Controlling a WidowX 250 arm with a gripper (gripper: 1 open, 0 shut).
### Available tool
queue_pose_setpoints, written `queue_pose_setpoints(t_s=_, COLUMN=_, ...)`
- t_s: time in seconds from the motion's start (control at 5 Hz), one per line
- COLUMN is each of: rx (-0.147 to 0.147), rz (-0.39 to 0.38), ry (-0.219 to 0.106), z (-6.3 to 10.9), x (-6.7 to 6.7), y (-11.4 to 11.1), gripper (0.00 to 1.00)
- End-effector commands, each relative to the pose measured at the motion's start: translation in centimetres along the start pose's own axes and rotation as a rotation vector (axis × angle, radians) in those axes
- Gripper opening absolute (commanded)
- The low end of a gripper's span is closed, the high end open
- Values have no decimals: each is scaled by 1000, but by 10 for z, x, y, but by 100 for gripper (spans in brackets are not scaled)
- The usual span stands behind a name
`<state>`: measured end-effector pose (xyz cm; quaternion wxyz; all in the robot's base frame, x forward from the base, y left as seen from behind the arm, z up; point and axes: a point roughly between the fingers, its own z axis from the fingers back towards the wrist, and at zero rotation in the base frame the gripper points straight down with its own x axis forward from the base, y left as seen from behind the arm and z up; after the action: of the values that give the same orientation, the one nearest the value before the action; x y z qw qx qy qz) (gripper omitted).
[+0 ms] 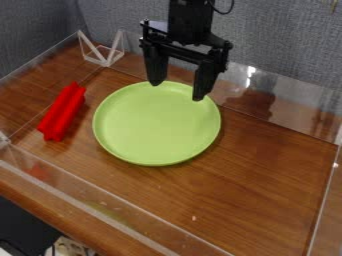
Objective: Put the red object on the right side
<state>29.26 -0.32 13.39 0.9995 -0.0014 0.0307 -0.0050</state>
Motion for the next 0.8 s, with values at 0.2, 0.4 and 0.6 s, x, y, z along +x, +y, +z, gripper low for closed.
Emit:
queue_pose_setpoints(t_s=0.2, rx=4, rz=65, ry=-3, z=-15, x=-16, y=62, gripper=100)
queue_pose_setpoints(t_s=0.4, rx=-4, rz=67, ry=-40, z=-11, x=-17, y=77, gripper=100)
queue_pose_setpoints(t_s=0.6, rx=3, rz=80, ry=-55, z=-23, x=-15, y=103, gripper=100)
